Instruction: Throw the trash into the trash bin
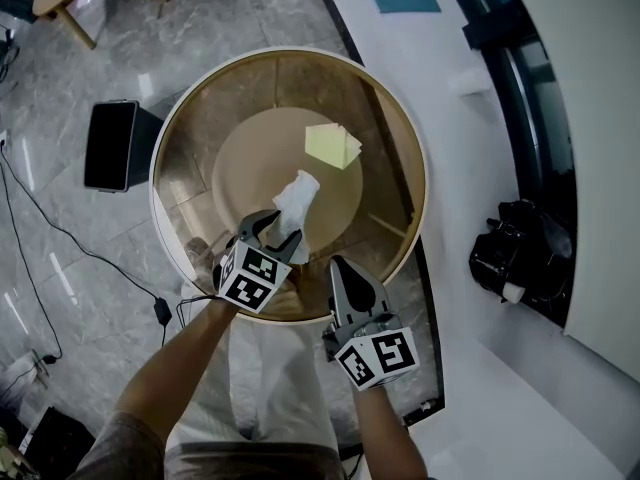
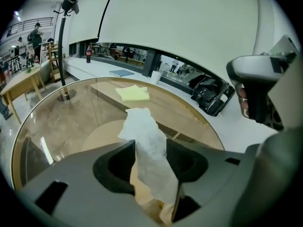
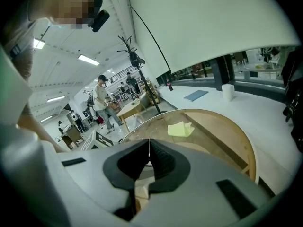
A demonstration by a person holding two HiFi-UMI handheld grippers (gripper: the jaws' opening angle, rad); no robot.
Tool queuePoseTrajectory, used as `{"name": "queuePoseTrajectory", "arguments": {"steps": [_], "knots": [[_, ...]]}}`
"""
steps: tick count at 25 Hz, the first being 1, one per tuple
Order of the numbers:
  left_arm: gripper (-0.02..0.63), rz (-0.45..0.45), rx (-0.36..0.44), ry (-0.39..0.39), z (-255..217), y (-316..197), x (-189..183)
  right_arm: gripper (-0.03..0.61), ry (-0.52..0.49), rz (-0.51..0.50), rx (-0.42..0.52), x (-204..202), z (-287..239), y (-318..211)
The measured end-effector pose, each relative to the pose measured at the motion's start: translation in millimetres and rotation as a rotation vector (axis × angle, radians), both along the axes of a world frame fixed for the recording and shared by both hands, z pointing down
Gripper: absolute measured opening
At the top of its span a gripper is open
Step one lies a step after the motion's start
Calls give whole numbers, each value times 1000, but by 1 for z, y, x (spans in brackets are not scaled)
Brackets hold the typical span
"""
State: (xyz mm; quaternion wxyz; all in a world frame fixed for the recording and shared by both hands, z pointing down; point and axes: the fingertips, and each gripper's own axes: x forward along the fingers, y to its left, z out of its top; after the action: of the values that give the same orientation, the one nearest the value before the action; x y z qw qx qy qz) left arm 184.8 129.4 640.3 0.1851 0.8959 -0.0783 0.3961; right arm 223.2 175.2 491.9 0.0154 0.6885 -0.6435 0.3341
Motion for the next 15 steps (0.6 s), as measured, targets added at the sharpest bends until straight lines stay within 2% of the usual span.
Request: {"name": "queuePoseTrajectory", "arguments": {"steps": [3,4,5,11,15], "knots": [[174,1,12,-6,0,-2,-3,18,4,8,-1,2,-1,-1],[119,-4,24,-9,-1,-4,-4,18,5,11,-3,3,0,-2],[30,-10,32,-12,-2,-6,-5,18,6,14,-4,4,0,-3],[21,-6,15,15,-12,-12,-3,18,0,18,-6,2,1,-12],[21,-45,19,36,-21,-25,-6,18,-2,-13,-11,-5,4,-22]]}}
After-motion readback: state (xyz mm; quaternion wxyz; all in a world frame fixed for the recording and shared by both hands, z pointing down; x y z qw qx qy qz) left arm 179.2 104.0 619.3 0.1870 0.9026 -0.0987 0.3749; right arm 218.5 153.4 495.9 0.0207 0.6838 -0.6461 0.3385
